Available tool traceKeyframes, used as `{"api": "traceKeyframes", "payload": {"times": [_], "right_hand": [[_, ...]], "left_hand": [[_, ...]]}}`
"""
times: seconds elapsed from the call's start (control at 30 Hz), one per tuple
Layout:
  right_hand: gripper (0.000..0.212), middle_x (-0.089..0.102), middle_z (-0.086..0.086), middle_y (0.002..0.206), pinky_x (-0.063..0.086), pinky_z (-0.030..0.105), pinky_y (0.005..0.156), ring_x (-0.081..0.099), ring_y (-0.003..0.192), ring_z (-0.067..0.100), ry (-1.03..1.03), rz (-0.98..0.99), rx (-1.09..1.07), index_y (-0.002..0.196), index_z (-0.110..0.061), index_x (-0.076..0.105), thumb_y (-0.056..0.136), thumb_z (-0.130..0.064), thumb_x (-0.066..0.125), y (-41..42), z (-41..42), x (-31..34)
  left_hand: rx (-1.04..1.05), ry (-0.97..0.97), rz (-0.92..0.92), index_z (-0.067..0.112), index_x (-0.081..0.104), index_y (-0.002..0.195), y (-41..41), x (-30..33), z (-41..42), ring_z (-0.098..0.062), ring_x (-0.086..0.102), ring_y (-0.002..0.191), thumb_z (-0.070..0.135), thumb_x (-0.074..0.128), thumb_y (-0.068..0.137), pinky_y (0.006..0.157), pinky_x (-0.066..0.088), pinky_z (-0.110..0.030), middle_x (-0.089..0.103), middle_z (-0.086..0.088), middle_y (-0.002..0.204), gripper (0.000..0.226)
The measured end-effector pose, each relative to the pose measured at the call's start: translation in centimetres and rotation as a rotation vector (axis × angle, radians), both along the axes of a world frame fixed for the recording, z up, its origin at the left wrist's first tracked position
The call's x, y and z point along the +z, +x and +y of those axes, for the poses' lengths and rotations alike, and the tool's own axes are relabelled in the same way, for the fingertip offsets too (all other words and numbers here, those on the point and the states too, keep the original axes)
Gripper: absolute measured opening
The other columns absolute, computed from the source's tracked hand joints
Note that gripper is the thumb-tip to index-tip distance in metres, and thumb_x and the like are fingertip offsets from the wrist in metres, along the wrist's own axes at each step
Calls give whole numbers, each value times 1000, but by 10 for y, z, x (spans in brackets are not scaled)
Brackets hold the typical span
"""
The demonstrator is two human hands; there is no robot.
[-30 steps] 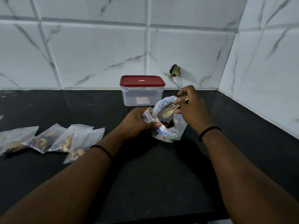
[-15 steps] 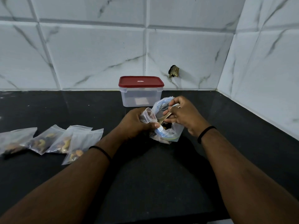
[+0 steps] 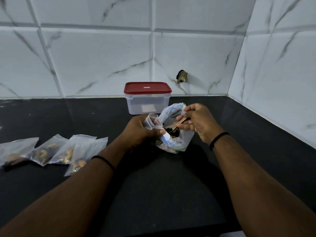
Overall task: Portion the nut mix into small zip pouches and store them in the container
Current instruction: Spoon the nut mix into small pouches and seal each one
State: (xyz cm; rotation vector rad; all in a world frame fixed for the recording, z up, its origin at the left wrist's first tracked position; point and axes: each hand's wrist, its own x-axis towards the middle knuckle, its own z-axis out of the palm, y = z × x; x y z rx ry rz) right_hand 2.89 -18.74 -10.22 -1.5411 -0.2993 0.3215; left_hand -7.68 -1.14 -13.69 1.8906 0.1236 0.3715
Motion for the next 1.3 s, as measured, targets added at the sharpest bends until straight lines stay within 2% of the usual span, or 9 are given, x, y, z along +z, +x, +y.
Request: {"api": "traceKeyframes", "payload": {"times": [0.23, 0.37, 0.63, 0.73, 0.83, 0.93, 1.0, 1.2, 1.3], "right_hand": [[15, 69, 25, 93, 60, 27, 55, 73, 69, 29, 68, -4, -84, 97, -6, 50, 99, 5, 39, 6, -9, 3], [14, 68, 22, 87, 60, 26, 54, 72, 61, 24, 138, -38, -108, 102, -4, 50, 99, 5, 39, 4, -9, 7], [15, 68, 21, 86, 61, 30, 58, 75, 72, 30, 324, -124, -64, 101, -6, 49, 99, 6, 41, -11, -3, 19], [12, 69, 21, 90, 62, 33, 63, 75, 82, 34, 276, -256, 14, 104, -8, 49, 100, 3, 44, -20, 5, 19], [10, 70, 15, 95, 62, 38, 71, 74, 89, 25, 95, -558, 158, 104, -13, 51, 101, -3, 49, -30, 11, 16], [17, 69, 7, 95, 62, 41, 77, 72, 93, 20, -16, -859, 323, 100, -13, 56, 98, 3, 52, -39, 15, 14], [22, 69, 7, 94, 61, 44, 79, 71, 94, 21, -13, -930, 350, 96, -14, 58, 96, 7, 53, -41, 14, 17], [17, 70, 24, 96, 62, 40, 76, 72, 94, 33, 257, -621, 211, 96, -8, 54, 98, 9, 48, -30, 5, 18], [16, 70, 26, 96, 61, 37, 74, 72, 94, 39, 453, -358, 94, 100, -9, 51, 99, 6, 45, -21, 2, 16]], "left_hand": [[-4, -87, -38, 12, 69, 111, -2, -2, -1, -17, 72, 91, 11, 83, 76, 80, 60, -30, 75, -1, 95, 37], [14, -93, -43, 12, 67, 116, 0, -1, -1, -18, 72, 93, 12, 84, 75, 81, 60, -32, 74, -2, 99, 44], [32, -70, -38, 19, 67, 108, 2, 0, -4, -5, 71, 83, 15, 83, 76, 67, 55, -18, 74, 6, 92, 36], [40, -91, -57, 16, 68, 105, 1, 0, -6, -8, 72, 78, 11, 83, 76, 64, 54, -17, 75, 4, 87, 32], [32, -108, -75, 7, 67, 108, 0, -1, -7, -11, 72, 74, 5, 80, 78, 62, 54, -18, 74, -2, 87, 33], [29, -107, -84, 8, 67, 111, 2, -1, -6, -14, 73, 81, 6, 80, 79, 66, 55, -21, 75, -3, 92, 34], [34, -113, -81, 10, 66, 112, 3, -1, -5, -16, 73, 86, 7, 80, 79, 70, 56, -23, 75, -3, 96, 36], [43, -140, -73, 11, 64, 117, 4, -3, -2, -23, 71, 97, 11, 82, 76, 82, 59, -36, 74, -6, 104, 44], [55, -161, -82, 9, 63, 115, 3, -3, -3, -27, 71, 95, 10, 82, 77, 79, 61, -40, 73, -10, 103, 43]]}}
